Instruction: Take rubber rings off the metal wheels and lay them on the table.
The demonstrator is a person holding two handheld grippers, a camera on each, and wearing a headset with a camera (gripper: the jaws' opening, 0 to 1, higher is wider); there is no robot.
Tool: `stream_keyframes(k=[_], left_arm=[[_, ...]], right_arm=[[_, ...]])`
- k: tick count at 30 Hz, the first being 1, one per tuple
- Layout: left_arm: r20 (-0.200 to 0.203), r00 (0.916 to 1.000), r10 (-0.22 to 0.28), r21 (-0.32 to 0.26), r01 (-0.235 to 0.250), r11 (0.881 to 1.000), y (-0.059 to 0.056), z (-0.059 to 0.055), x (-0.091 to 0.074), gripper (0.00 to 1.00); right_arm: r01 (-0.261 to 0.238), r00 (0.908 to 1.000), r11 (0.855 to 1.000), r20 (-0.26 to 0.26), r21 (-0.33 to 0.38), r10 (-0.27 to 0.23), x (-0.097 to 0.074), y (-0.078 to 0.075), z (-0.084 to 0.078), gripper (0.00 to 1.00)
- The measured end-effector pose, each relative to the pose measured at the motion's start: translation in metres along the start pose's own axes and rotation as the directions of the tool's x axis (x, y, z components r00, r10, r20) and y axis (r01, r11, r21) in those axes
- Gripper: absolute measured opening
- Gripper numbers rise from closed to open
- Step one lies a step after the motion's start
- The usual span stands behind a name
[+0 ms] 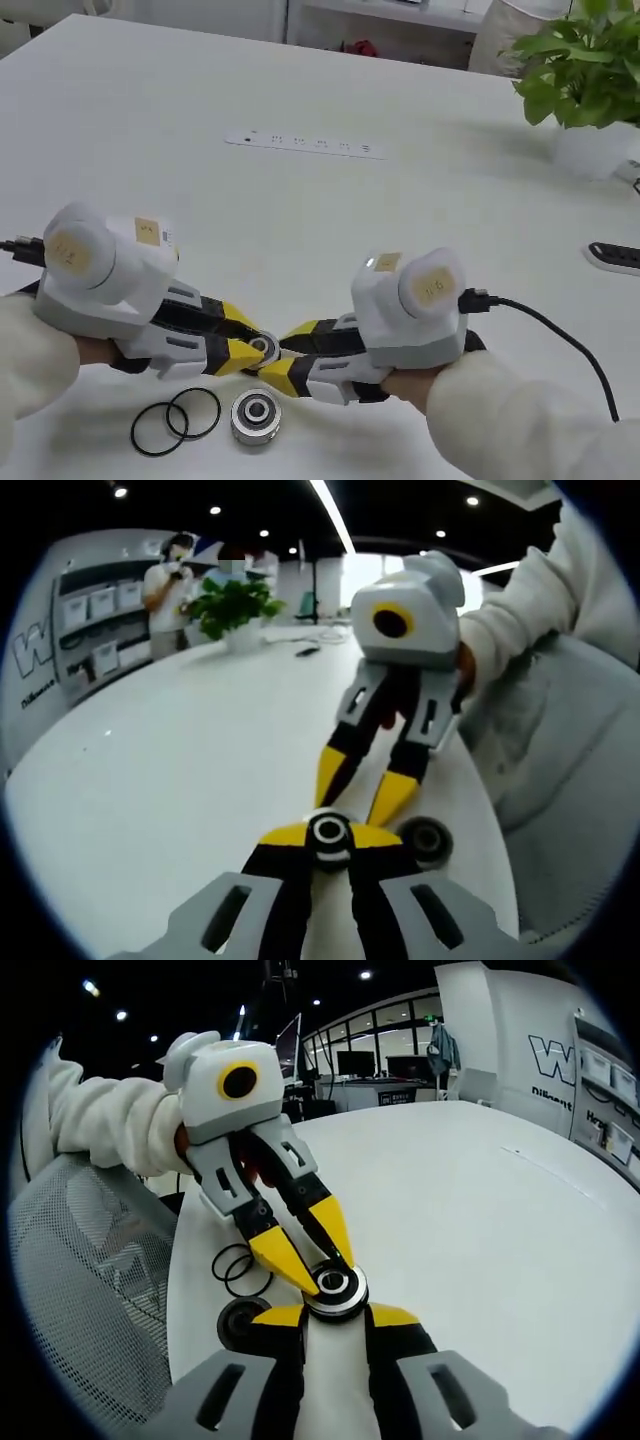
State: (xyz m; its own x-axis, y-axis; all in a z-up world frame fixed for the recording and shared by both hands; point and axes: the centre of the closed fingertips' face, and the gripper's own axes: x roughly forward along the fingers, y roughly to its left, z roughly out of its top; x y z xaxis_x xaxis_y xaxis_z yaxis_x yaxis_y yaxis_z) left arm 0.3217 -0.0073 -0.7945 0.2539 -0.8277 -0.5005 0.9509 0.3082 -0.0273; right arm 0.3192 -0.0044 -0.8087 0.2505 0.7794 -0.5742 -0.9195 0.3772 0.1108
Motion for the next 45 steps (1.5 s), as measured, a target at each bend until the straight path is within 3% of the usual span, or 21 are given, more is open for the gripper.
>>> stream_keyframes(k=[9,12,19,27,32,35,37,41,44,45], left_arm=[[0.006,1.0000,0.004,-0.011,-0.004,1.000,-0.001,0.001,-0.001,0.14],[0.008,0.9999,0.006,-0.012,-0.006,1.000,-0.002,0.001,-0.001,0.14],[0.010,0.9999,0.005,-0.014,-0.005,1.000,-0.003,0.002,-0.001,0.14],[0.011,0.9999,0.000,-0.003,0.000,1.000,-0.004,0.003,0.001,0.14],[0.014,0.9999,0.000,-0.003,0.000,1.000,-0.004,0.003,0.001,0.14],[0.015,0.9999,-0.001,-0.002,0.001,1.000,-0.004,0.003,0.001,0.14],[0.015,0.9999,-0.001,-0.001,0.001,1.000,-0.004,0.003,0.002,0.14],[0.017,0.9999,-0.003,0.000,0.003,1.000,-0.005,0.004,0.002,0.14],[0.020,0.9998,-0.002,-0.002,0.002,1.000,-0.004,0.004,0.002,0.14],[0.020,0.9998,-0.002,-0.001,0.002,1.000,-0.004,0.004,0.002,0.14]], right_arm=[[-0.006,0.9999,1.000,-0.010,-0.014,0.006,-0.002,0.001,-0.002,0.11],[0.006,0.9998,1.000,-0.017,-0.021,-0.007,-0.003,-0.002,-0.004,0.03],[0.034,0.9989,0.999,-0.032,-0.026,-0.035,-0.003,-0.007,-0.004,0.00],[0.055,0.9981,0.993,-0.036,0.108,-0.051,-0.008,-0.014,-0.006,0.00],[0.062,0.9978,0.991,-0.028,0.115,-0.059,-0.008,-0.017,-0.006,0.00],[0.069,0.9976,0.974,-0.023,0.214,-0.066,-0.008,-0.018,-0.007,0.00],[0.065,0.9978,0.971,-0.024,0.231,-0.061,-0.009,-0.018,-0.007,0.00],[0.059,0.9983,0.936,-0.014,0.346,-0.057,-0.009,-0.018,-0.009,0.00],[0.073,0.9970,0.945,0.002,0.319,-0.078,-0.008,-0.021,-0.009,0.00],[0.077,0.9968,0.954,0.000,0.290,-0.080,-0.007,-0.020,-0.009,0.00]])
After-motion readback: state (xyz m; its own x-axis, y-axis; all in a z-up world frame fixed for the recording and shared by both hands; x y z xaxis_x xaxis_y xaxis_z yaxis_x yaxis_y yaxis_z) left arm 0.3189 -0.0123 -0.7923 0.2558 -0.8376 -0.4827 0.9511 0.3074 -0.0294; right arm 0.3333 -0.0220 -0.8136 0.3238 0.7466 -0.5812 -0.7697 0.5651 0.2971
